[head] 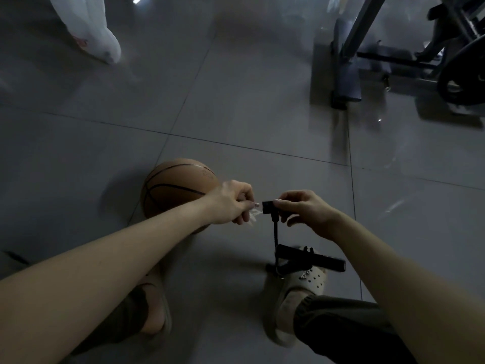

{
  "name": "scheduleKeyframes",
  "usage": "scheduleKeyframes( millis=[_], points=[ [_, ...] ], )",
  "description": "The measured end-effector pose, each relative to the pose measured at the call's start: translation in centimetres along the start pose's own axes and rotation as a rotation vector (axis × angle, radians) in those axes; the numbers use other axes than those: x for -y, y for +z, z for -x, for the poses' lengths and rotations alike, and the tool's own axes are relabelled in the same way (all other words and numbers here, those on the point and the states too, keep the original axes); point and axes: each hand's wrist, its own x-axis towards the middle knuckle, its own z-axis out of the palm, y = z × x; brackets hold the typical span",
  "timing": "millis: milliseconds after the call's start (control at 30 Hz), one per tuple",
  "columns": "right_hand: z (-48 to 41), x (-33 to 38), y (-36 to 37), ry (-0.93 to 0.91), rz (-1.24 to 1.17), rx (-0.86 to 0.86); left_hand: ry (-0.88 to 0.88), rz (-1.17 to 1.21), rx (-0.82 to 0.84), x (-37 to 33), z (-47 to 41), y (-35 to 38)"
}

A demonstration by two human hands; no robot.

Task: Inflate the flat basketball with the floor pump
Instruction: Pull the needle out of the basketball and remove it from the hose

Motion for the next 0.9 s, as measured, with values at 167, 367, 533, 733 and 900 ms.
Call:
scheduleKeyframes(
  millis=[167, 367, 533, 733, 900],
  points=[
    [0.3, -0.1, -0.7, 0.008, -0.099, 0.008, -0.163, 0.149, -0.142, 2.0, -1.0, -0.3],
    [0.3, -0.1, -0.7, 0.056, -0.111, 0.027, -0.348, 0.648, 0.067, 2.2, -0.6, 0.8],
    [0.0, 0.8, -0.6, 0.112, 0.025, -0.060, -0.277, 0.802, 0.022, 1.4, -0.8, 1.5],
    [-0.9, 2.4, 0.4, 0.110, 0.363, -0.186, -0.234, 0.758, -0.057, 0.0, -1.0, 2.1],
    [-1.2, 1.9, 1.6, 0.125, 0.356, -0.243, -0.419, 0.516, -0.072, 0.7, -1.1, 3.1]
  ],
)
